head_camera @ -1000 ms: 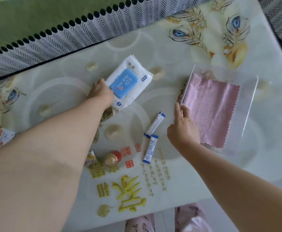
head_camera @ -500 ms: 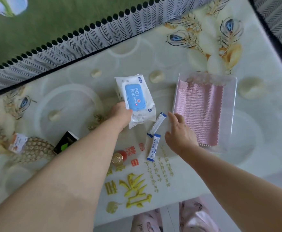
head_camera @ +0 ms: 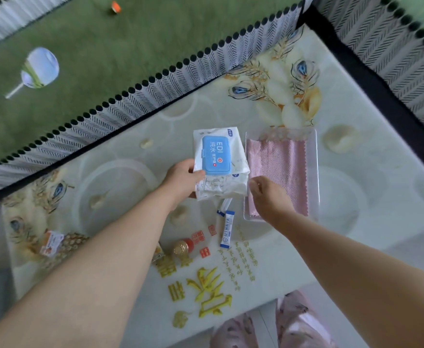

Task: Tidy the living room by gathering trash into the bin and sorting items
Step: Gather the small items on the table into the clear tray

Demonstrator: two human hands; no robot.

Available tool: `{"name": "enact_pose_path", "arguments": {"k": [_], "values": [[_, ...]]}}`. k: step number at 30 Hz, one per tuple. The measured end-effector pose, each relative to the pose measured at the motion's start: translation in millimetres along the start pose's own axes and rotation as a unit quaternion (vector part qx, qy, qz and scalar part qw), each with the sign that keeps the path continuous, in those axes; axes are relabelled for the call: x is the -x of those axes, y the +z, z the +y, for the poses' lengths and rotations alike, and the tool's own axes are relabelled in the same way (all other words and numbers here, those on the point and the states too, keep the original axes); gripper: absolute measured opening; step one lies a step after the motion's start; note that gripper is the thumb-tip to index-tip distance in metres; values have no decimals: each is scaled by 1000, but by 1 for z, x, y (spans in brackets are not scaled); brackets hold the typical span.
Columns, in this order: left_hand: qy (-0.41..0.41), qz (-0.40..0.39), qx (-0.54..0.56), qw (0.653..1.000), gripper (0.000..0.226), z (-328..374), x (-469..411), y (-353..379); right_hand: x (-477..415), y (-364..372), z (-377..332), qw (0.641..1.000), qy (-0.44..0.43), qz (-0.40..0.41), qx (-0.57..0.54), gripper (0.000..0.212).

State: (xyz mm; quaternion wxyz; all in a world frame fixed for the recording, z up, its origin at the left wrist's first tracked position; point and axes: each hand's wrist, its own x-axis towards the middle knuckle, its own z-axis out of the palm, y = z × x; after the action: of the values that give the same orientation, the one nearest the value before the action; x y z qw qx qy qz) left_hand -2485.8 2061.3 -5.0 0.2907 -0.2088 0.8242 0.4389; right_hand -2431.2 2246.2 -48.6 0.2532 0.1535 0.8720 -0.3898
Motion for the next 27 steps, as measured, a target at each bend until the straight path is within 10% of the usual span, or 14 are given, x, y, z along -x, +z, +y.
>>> {"name": "enact_pose_path", "arguments": {"k": [6, 18, 27], "values": [[28, -50, -6, 998, 11, 35, 5, 44, 5, -31, 20, 965, 87, 81, -235, 54], [15, -31, -162, 986, 14, 50, -33, 131, -38, -59, 77, 979, 155, 1, -130, 40], [-53, 33, -426, 902, 36, 50, -46, 139, -50, -48, 52, 992, 33, -125, 5, 58]]}}
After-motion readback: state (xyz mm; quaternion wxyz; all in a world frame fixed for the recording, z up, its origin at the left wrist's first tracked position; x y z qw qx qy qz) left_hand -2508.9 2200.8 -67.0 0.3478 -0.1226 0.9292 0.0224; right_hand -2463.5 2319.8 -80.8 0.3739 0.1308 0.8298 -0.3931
